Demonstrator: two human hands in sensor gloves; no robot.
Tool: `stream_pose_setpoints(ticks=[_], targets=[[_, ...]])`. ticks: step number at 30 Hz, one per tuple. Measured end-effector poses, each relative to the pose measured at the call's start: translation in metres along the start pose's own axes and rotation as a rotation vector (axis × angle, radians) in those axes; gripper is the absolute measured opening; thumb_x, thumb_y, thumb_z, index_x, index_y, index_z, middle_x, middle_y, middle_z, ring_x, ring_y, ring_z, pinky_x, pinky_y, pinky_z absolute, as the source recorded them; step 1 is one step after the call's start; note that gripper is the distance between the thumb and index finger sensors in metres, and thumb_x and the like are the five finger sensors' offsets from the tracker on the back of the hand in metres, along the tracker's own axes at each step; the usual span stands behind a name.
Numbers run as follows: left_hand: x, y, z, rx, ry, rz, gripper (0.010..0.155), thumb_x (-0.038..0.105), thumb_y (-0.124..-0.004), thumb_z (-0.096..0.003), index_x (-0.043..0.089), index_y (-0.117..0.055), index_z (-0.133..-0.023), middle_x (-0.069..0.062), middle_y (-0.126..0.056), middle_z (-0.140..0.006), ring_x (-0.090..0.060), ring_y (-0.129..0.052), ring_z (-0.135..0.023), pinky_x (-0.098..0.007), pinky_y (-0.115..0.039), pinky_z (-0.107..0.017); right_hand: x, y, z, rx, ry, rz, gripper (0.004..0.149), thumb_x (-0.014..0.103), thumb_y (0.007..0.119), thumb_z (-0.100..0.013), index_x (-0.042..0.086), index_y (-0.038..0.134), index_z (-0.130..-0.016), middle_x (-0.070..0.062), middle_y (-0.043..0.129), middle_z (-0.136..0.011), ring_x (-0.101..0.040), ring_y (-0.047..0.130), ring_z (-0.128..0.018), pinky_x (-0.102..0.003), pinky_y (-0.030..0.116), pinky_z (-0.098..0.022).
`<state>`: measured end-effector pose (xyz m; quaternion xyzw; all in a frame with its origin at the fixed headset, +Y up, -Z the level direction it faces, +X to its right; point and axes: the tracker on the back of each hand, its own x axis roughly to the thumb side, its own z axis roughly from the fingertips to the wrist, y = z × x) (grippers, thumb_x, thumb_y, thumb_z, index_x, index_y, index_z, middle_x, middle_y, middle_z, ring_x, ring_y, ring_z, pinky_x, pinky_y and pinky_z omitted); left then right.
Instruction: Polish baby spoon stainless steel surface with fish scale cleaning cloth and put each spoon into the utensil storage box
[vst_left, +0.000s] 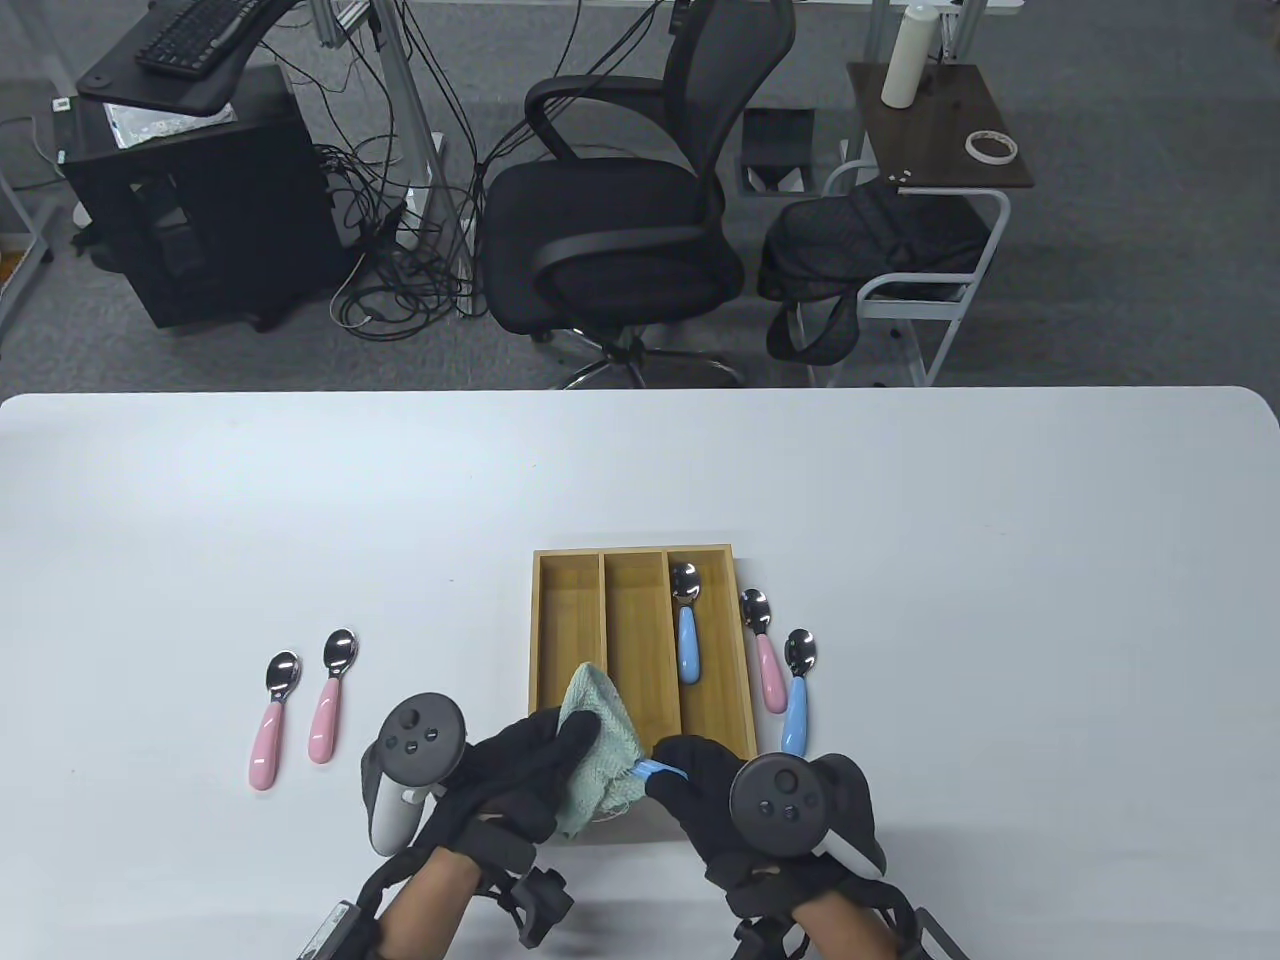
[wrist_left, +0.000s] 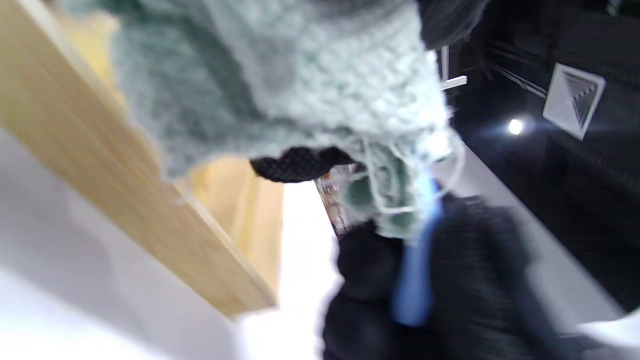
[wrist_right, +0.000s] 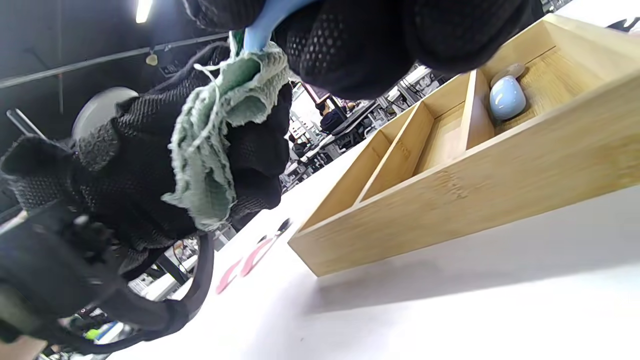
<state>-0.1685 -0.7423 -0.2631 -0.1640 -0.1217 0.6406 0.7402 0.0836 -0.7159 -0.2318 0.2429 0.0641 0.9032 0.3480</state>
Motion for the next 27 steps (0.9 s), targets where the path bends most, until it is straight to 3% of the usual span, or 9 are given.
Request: stream_pose_setpoints(ticks=[2, 4, 8, 10, 17, 19, 24, 27], targets=[[-0.002, 0.0, -0.002, -0.064, 0.022, 0.062, 0.052, 0.038, -0.073, -0.0626, 0.0, -0.073, -0.098, -0.012, -0.096, -0.081, -0.025, -0.109, -0.061, -0.042, -0.094, -0.046, 0.0, -0.002, 0.001, -0.008, -0.007, 0.018, 0.048, 0.043, 0.053, -0.064, 0.011, 0.055, -0.1, -0.009, 0.075, -0.082, -0.017, 0.089, -0.054, -0.037, 0.083, -0.047], [-0.001, -0.001, -0.003, -0.06, 0.017, 0.025, 0.051, 0.036, -0.078, -0.0612, 0.003, -0.072, -0.099, -0.011, -0.095, -0.082, -0.024, -0.109, -0.063, -0.041, -0.094, -0.048, 0.0, -0.002, 0.002, -0.012, -0.015, 0.046, 0.048, 0.043, 0.053, -0.064, 0.011, 0.055, -0.1, -0.008, 0.074, -0.083, -0.017, 0.089, -0.054, -0.037, 0.083, -0.047], [0.001, 0.0, -0.001, -0.005, 0.021, -0.08, 0.054, 0.039, -0.088, -0.0543, 0.007, -0.075, -0.096, -0.005, -0.097, -0.078, -0.02, -0.11, -0.06, -0.039, -0.094, -0.047, 0.001, 0.004, 0.001, 0.037, -0.02, 0.038, 0.047, 0.043, 0.054, -0.065, 0.011, 0.054, -0.1, -0.008, 0.074, -0.083, -0.018, 0.09, -0.055, -0.038, 0.083, -0.047], [0.003, 0.0, 0.001, 0.041, 0.018, -0.17, 0.058, 0.047, -0.089, -0.0499, 0.01, -0.077, -0.092, -0.001, -0.098, -0.073, -0.017, -0.11, -0.056, -0.037, -0.094, -0.045, 0.001, 0.007, -0.001, 0.066, -0.027, 0.031, 0.047, 0.043, 0.053, -0.064, 0.012, 0.054, -0.1, -0.008, 0.075, -0.083, -0.018, 0.09, -0.055, -0.038, 0.083, -0.047], [0.012, -0.002, 0.007, 0.21, -0.037, -0.39, 0.06, 0.065, -0.08, -0.0453, 0.016, -0.084, -0.08, 0.008, -0.101, -0.058, -0.008, -0.11, -0.044, -0.033, -0.095, -0.039, 0.003, 0.012, -0.001, 0.061, -0.045, 0.06, 0.047, 0.043, 0.053, -0.064, 0.012, 0.054, -0.101, -0.007, 0.075, -0.083, -0.017, 0.091, -0.055, -0.037, 0.084, -0.047], [0.014, -0.001, 0.009, 0.235, -0.058, -0.413, 0.058, 0.065, -0.075, -0.0483, 0.016, -0.086, -0.078, 0.009, -0.102, -0.056, -0.008, -0.111, -0.042, -0.033, -0.095, -0.038, 0.004, 0.012, 0.0, 0.051, -0.046, 0.064, 0.047, 0.043, 0.052, -0.064, 0.012, 0.054, -0.101, -0.007, 0.075, -0.083, -0.017, 0.091, -0.055, -0.037, 0.084, -0.047], [0.013, -0.003, 0.008, 0.206, -0.063, -0.354, 0.057, 0.054, -0.061, -0.059, 0.009, -0.085, -0.083, 0.004, -0.103, -0.061, -0.011, -0.112, -0.046, -0.034, -0.096, -0.04, 0.001, 0.012, -0.002, 0.025, -0.037, 0.06, 0.048, 0.043, 0.052, -0.064, 0.011, 0.055, -0.1, -0.006, 0.076, -0.082, -0.016, 0.091, -0.053, -0.036, 0.084, -0.046], [0.008, -0.004, 0.003, 0.148, -0.037, -0.226, 0.056, 0.05, -0.06, -0.0607, 0.006, -0.081, -0.089, -0.001, -0.102, -0.067, -0.015, -0.111, -0.052, -0.036, -0.095, -0.043, 0.0, 0.01, -0.002, 0.008, -0.026, 0.066, 0.048, 0.044, 0.052, -0.064, 0.011, 0.055, -0.1, -0.006, 0.076, -0.081, -0.015, 0.091, -0.052, -0.035, 0.085, -0.045]])
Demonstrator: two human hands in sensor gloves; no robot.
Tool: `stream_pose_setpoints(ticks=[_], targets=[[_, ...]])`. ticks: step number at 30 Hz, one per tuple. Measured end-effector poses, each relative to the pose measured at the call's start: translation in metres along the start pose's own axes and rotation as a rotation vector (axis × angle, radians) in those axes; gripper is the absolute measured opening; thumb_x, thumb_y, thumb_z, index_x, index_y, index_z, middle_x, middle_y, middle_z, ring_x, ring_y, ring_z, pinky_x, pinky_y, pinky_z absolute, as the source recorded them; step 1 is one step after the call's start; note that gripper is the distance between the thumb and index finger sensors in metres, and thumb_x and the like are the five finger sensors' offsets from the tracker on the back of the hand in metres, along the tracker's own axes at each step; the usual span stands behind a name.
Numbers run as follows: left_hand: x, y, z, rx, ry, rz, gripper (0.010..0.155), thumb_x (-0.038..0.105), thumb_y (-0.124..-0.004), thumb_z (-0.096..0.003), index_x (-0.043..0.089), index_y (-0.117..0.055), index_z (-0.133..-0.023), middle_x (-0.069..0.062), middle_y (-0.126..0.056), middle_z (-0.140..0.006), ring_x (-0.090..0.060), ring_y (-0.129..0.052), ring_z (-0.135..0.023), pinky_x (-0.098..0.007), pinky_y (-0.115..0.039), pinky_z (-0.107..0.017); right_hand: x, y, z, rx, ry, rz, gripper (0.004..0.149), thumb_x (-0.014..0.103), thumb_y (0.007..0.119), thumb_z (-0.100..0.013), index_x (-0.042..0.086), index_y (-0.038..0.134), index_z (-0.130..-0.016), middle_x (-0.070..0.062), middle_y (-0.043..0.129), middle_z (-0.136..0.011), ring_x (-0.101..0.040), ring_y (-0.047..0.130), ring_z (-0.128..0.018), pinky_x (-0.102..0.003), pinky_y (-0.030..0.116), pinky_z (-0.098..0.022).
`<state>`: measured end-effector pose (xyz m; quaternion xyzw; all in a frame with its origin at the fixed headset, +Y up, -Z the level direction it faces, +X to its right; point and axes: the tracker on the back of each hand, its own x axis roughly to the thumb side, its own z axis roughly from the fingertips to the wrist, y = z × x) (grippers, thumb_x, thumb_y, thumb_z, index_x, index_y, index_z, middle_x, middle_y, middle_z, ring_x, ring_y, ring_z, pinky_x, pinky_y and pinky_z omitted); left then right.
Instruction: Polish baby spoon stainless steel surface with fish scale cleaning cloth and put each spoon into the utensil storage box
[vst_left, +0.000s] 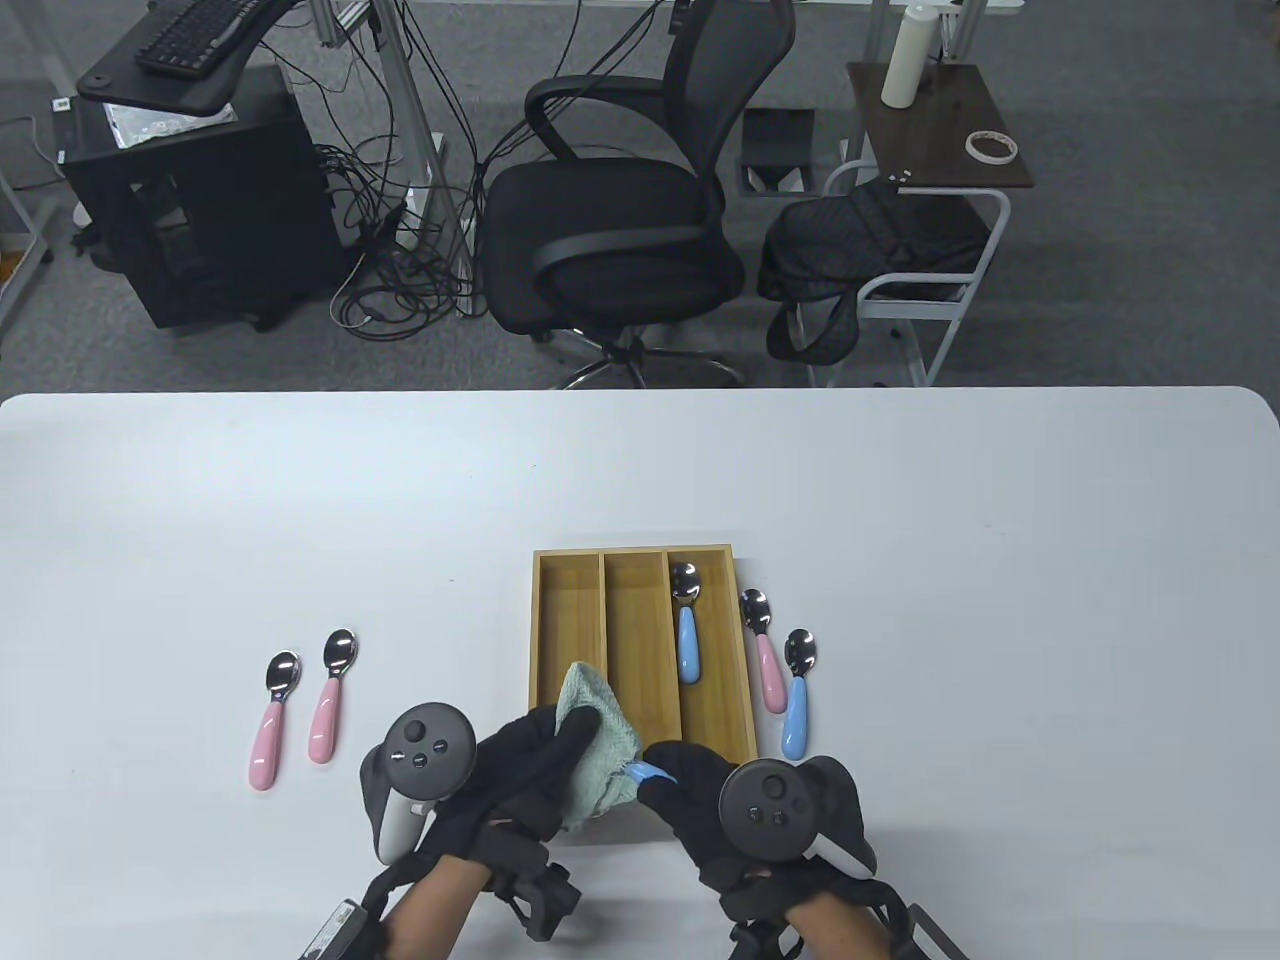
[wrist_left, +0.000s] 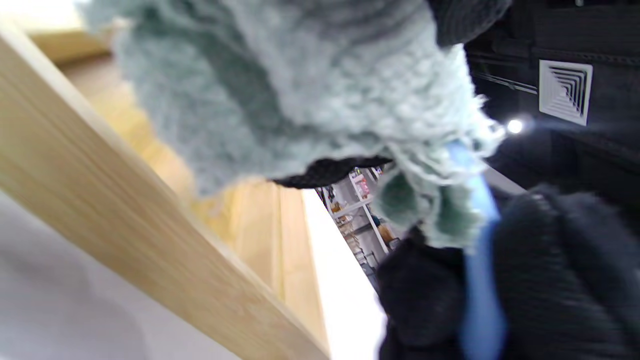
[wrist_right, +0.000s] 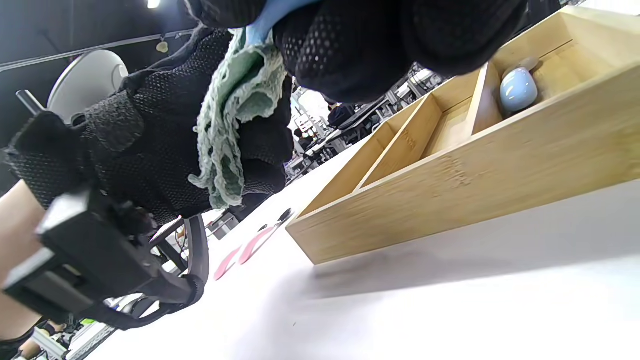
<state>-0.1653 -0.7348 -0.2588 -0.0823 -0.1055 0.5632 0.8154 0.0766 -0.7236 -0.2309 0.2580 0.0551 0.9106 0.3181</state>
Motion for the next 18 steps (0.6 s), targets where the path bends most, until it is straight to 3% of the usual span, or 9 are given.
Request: stream_pose_setpoints(ticks=[3, 8, 13, 18], targets=[[-0.005, -0.001, -0.002, -0.072, 0.029, 0.13, 0.055, 0.045, -0.063, -0.0617, 0.004, -0.076, -0.095, -0.007, -0.099, -0.075, -0.02, -0.11, -0.058, -0.039, -0.094, -0.046, 0.0, -0.001, 0.001, -0.016, 0.004, 0.011, 0.048, 0.043, 0.051, -0.064, 0.011, 0.056, -0.1, -0.006, 0.077, -0.08, -0.014, 0.091, -0.051, -0.035, 0.085, -0.044], [-0.011, 0.001, -0.004, -0.144, 0.066, 0.264, 0.05, 0.037, -0.077, -0.0612, 0.006, -0.072, -0.1, -0.009, -0.095, -0.084, -0.024, -0.108, -0.066, -0.041, -0.094, -0.049, 0.0, -0.001, 0.001, -0.011, 0.002, -0.008, 0.048, 0.043, 0.051, -0.064, 0.011, 0.055, -0.1, -0.006, 0.076, -0.081, -0.014, 0.091, -0.052, -0.035, 0.085, -0.045], [-0.005, 0.002, -0.003, -0.084, 0.043, 0.135, 0.055, 0.043, -0.089, -0.0515, 0.011, -0.076, -0.094, -0.002, -0.097, -0.077, -0.018, -0.109, -0.061, -0.04, -0.094, -0.049, 0.003, 0.002, 0.002, 0.031, -0.015, -0.034, 0.048, 0.043, 0.051, -0.065, 0.011, 0.055, -0.1, -0.006, 0.076, -0.081, -0.015, 0.092, -0.052, -0.035, 0.086, -0.045], [0.006, 0.003, 0.003, 0.008, -0.019, -0.066, 0.056, 0.054, -0.079, -0.0514, 0.011, -0.079, -0.088, 0.002, -0.098, -0.067, -0.013, -0.108, -0.052, -0.039, -0.093, -0.046, 0.005, 0.004, 0.001, 0.086, -0.019, -0.054, 0.047, 0.043, 0.052, -0.064, 0.012, 0.057, -0.1, -0.005, 0.078, -0.081, -0.016, 0.095, -0.052, -0.035, 0.087, -0.045]])
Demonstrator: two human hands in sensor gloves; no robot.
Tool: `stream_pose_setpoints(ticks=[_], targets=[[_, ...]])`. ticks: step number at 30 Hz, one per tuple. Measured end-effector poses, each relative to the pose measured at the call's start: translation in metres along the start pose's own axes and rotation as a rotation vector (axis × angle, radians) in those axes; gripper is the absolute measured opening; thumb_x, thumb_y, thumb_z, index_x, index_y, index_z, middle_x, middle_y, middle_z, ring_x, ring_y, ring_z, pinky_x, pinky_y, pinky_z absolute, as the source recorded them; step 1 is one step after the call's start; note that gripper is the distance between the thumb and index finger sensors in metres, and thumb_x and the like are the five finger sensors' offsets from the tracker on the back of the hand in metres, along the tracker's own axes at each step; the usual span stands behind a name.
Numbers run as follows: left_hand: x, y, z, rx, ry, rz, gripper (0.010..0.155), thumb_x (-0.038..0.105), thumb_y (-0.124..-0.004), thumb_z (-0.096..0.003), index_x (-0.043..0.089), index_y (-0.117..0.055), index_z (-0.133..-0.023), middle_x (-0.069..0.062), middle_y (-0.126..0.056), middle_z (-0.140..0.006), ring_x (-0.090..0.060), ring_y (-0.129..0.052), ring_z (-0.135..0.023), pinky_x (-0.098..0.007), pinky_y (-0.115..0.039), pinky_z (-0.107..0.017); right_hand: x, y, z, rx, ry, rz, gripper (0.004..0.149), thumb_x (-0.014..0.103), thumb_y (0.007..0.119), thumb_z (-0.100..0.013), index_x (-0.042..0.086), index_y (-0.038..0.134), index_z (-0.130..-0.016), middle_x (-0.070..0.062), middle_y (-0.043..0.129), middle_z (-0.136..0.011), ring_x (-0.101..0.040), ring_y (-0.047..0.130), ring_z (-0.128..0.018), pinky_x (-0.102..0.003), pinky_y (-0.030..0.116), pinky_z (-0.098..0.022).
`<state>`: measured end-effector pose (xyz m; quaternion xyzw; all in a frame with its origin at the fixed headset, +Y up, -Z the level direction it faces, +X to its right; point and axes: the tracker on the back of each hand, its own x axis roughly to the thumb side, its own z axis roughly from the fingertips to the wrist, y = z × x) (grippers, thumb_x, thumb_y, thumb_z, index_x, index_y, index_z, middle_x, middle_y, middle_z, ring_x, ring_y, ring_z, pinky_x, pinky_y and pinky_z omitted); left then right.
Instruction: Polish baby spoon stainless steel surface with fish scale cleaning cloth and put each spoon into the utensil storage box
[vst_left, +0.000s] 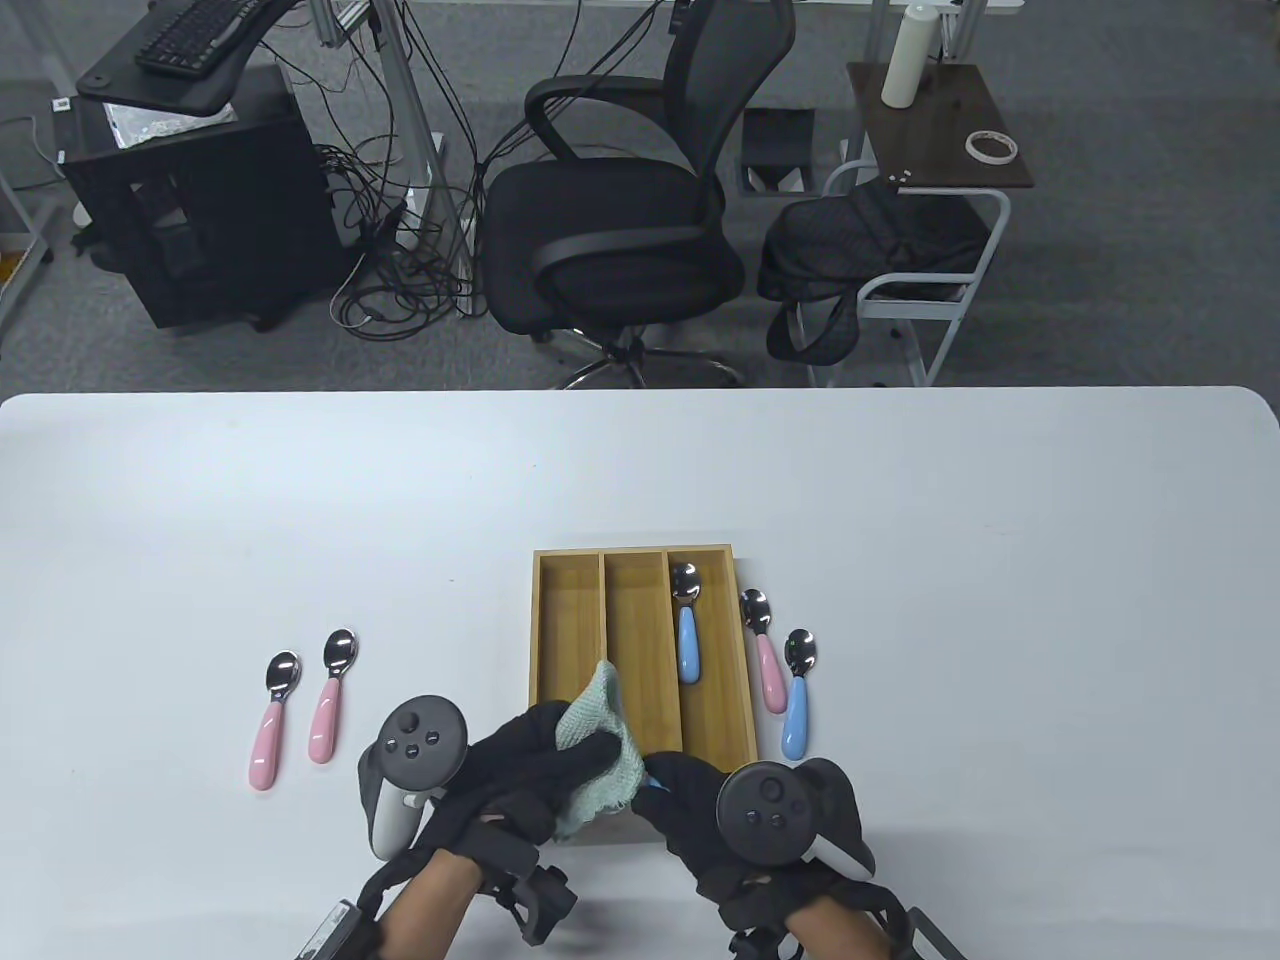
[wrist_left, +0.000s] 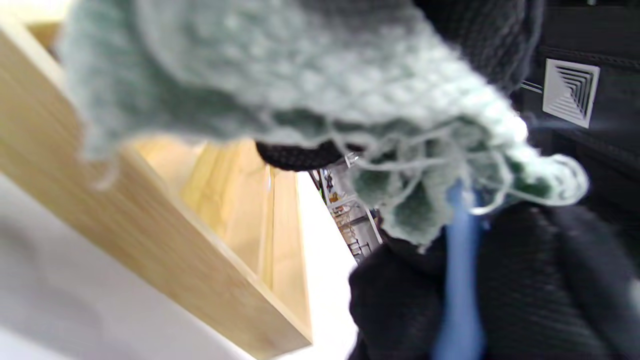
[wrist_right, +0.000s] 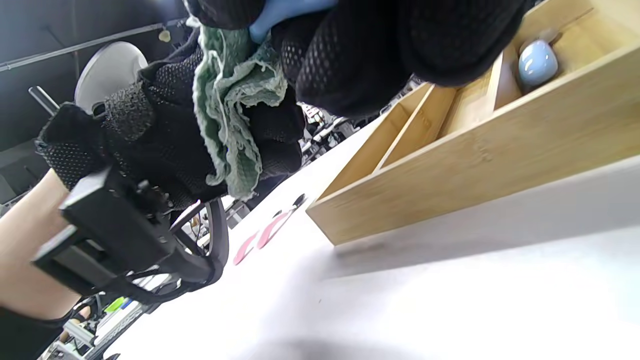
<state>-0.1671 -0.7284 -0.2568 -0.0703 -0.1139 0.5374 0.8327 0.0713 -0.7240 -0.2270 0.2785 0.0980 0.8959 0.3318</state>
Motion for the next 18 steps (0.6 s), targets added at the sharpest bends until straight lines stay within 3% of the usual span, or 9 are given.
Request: stream_pose_setpoints(ticks=[7, 9, 18], targets=[[0.003, -0.003, 0.0, 0.007, -0.026, -0.066, 0.054, 0.052, -0.067, -0.0575, 0.009, -0.082, -0.087, 0.002, -0.1, -0.065, -0.014, -0.108, -0.05, -0.039, -0.093, -0.045, -0.005, 0.002, -0.003, 0.117, 0.022, -0.022, 0.047, 0.049, 0.061, -0.063, 0.017, 0.065, -0.097, -0.003, 0.083, -0.084, -0.023, 0.095, -0.063, -0.042, 0.085, -0.051], [0.004, -0.003, 0.001, 0.014, -0.037, -0.075, 0.054, 0.051, -0.065, -0.0585, 0.008, -0.082, -0.087, 0.001, -0.099, -0.065, -0.015, -0.108, -0.051, -0.04, -0.092, -0.045, -0.004, 0.0, -0.003, 0.123, 0.033, -0.017, 0.047, 0.05, 0.063, -0.062, 0.018, 0.067, -0.097, -0.003, 0.082, -0.084, -0.024, 0.093, -0.062, -0.038, 0.084, -0.048], [0.004, 0.002, -0.001, 0.082, -0.035, -0.17, 0.05, 0.05, -0.061, -0.0606, 0.012, -0.081, -0.088, 0.002, -0.099, -0.067, -0.016, -0.108, -0.053, -0.041, -0.091, -0.047, -0.003, -0.009, -0.002, 0.115, 0.075, 0.02, 0.047, 0.05, 0.067, -0.061, 0.015, 0.074, -0.093, -0.005, 0.086, -0.077, -0.01, 0.095, -0.037, -0.023, 0.086, -0.029]])
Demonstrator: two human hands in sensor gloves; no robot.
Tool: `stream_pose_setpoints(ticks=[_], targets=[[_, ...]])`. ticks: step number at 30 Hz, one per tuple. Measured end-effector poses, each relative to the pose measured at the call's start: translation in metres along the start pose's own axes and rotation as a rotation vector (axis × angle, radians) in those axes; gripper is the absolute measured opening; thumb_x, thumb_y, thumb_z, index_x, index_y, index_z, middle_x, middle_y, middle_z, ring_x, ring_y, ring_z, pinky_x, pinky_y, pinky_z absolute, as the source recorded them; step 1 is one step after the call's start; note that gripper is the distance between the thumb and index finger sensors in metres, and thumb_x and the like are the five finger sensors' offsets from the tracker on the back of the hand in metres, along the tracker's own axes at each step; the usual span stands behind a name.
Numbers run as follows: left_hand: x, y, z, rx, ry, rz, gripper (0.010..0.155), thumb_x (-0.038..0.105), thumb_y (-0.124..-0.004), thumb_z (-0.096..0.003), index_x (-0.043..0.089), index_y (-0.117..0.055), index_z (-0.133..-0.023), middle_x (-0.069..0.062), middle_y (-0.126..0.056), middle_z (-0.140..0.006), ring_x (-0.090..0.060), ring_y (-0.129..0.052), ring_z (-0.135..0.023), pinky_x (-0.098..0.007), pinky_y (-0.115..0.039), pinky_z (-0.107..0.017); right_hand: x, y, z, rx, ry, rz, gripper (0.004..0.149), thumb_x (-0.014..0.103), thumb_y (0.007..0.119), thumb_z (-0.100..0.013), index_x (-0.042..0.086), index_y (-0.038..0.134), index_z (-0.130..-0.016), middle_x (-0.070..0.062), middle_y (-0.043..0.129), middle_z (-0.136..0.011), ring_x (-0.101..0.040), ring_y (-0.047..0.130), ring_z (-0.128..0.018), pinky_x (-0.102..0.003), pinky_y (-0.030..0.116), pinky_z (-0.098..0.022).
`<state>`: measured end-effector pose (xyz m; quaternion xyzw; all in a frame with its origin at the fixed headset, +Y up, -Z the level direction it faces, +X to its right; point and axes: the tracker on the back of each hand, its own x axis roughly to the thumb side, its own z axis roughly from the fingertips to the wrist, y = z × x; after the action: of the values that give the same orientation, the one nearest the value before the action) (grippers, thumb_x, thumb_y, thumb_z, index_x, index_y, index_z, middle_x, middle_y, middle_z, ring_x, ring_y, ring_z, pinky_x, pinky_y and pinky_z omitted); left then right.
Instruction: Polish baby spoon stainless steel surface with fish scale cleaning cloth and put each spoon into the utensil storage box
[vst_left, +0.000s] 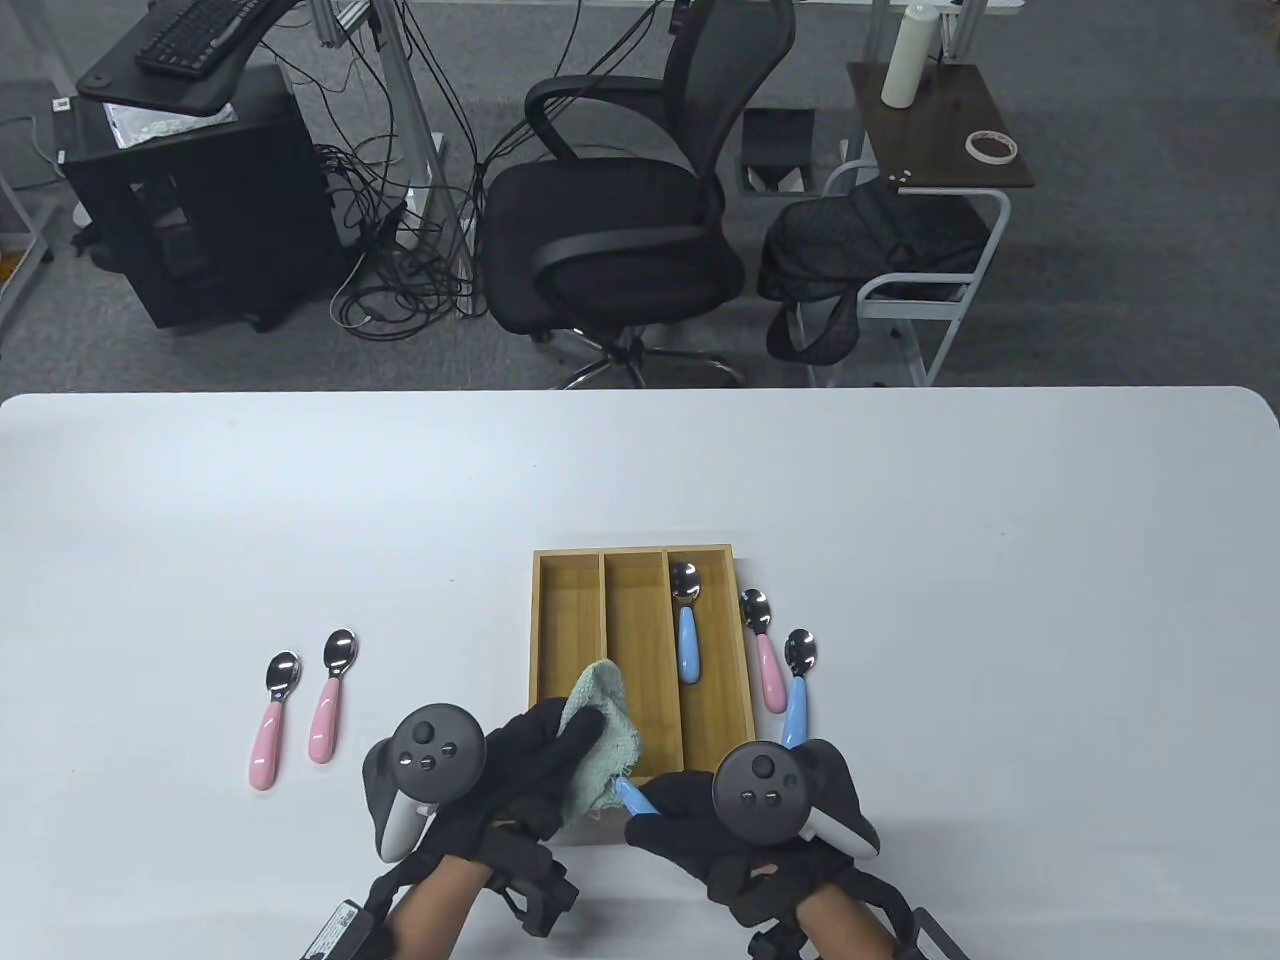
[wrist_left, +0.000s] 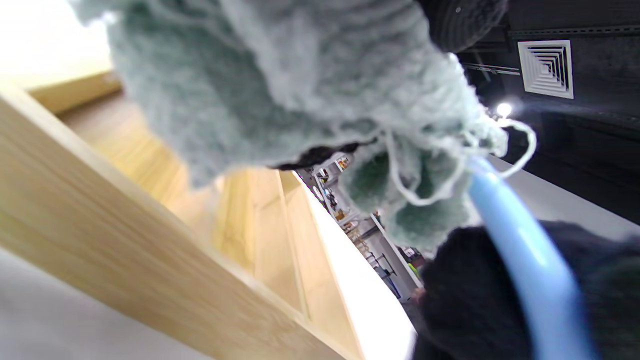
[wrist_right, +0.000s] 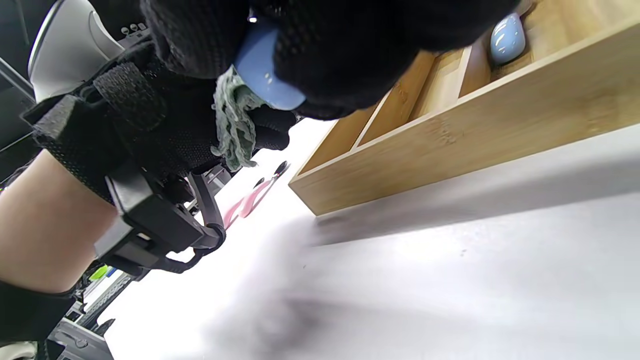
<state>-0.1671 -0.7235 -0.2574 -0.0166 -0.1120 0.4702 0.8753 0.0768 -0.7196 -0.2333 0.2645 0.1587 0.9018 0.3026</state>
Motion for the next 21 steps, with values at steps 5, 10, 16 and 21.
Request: stream_pose_setpoints(ticks=[5, 10, 16, 21], targets=[[-0.022, 0.035, 0.001, 0.204, 0.126, 0.112, 0.048, 0.05, -0.06, -0.0618, 0.013, -0.08, -0.087, 0.006, -0.097, -0.067, -0.014, -0.107, -0.053, -0.04, -0.092, -0.047, -0.02, -0.01, 0.005, -0.087, 0.15, -0.018, 0.048, 0.047, 0.065, -0.063, 0.011, 0.072, -0.094, -0.008, 0.085, -0.077, -0.013, 0.096, -0.039, -0.024, 0.088, -0.03], [-0.053, 0.055, 0.0, 0.241, 0.261, 0.373, 0.049, 0.049, -0.06, -0.0623, 0.012, -0.08, -0.087, 0.005, -0.097, -0.067, -0.016, -0.107, -0.053, -0.041, -0.091, -0.046, -0.048, -0.019, -0.002, -0.214, 0.394, -0.046, 0.05, 0.045, 0.065, -0.063, 0.006, 0.069, -0.094, -0.012, 0.084, -0.078, -0.014, 0.097, -0.039, -0.026, 0.088, -0.029], [-0.057, 0.056, -0.002, 0.223, 0.271, 0.436, 0.049, 0.049, -0.06, -0.0629, 0.012, -0.079, -0.088, 0.004, -0.097, -0.068, -0.017, -0.106, -0.054, -0.042, -0.09, -0.047, -0.047, -0.033, -0.036, -0.245, 0.532, 0.117, 0.057, 0.041, 0.068, -0.063, -0.003, 0.062, -0.099, -0.014, 0.082, -0.079, -0.014, 0.098, -0.039, -0.026, 0.089, -0.03], [-0.052, 0.053, -0.002, 0.192, 0.244, 0.42, 0.049, 0.049, -0.061, -0.0628, 0.012, -0.08, -0.088, 0.004, -0.097, -0.067, -0.017, -0.107, -0.054, -0.042, -0.09, -0.047, -0.047, -0.038, -0.074, -0.183, 0.638, 0.219, 0.063, 0.04, 0.069, -0.063, -0.007, 0.056, -0.103, -0.014, 0.081, -0.08, -0.014, 0.097, -0.038, -0.027, 0.088, -0.029]])
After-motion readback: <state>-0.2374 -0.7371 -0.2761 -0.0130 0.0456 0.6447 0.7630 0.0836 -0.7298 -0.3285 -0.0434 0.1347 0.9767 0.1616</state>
